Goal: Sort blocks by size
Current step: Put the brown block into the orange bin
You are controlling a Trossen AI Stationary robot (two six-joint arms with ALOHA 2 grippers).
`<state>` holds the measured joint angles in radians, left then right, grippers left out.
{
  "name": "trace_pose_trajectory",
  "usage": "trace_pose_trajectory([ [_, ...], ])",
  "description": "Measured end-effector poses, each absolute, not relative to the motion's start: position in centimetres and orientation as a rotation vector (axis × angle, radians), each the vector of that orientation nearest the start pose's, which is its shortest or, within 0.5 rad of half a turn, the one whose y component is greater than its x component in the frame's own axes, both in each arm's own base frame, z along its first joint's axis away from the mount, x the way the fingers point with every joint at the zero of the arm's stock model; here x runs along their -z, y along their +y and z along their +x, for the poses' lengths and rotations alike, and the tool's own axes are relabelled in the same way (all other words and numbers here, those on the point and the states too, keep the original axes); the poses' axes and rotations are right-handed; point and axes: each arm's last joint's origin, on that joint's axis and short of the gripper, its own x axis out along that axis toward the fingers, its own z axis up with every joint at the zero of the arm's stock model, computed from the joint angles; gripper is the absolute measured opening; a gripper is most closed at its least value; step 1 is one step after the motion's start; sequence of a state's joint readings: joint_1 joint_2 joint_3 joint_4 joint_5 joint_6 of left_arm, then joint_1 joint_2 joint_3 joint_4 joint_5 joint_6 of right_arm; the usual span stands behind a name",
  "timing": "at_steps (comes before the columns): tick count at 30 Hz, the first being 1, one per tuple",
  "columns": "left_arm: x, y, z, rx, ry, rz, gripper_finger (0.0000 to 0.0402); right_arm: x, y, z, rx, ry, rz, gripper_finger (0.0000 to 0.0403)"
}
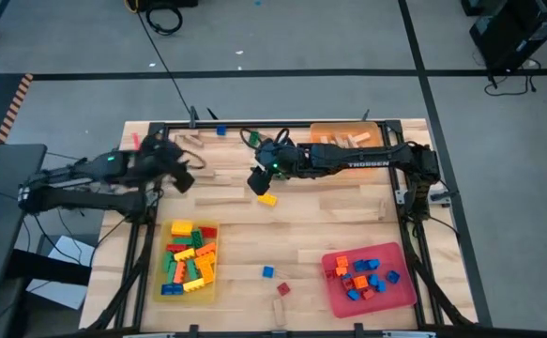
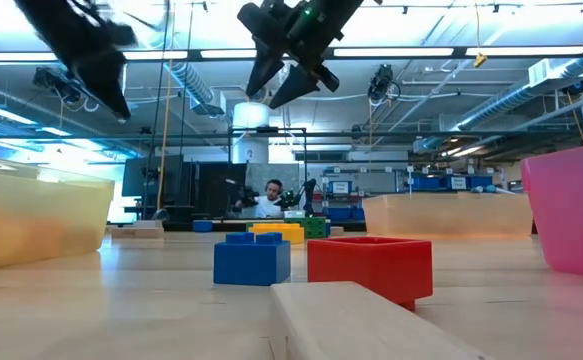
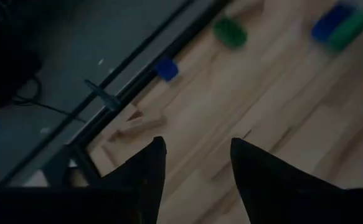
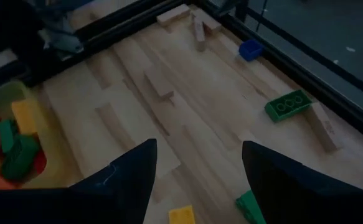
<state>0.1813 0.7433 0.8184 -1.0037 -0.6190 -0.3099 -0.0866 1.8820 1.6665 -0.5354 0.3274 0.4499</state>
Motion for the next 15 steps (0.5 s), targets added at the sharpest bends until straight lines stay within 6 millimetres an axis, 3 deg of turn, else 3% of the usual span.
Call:
trace_pose_trajectory([
  [3,-27.8,5.5,13.3,-0.842,0.930,-0.002,0.0186,-29.6,-4.9,42.0,0.577,0.631,0.368,0.0247],
  [7,-26.8,7.7,14.9,-0.635,1.009,-0.016,0.0186,-29.6,-5.0,42.0,0.593,0.619,0.409,0.0245],
  [15,-23.6,12.2,15.7,-0.472,1.178,-0.119,0.0186,-29.6,-4.2,42.1,0.591,0.611,0.444,0.0245],
])
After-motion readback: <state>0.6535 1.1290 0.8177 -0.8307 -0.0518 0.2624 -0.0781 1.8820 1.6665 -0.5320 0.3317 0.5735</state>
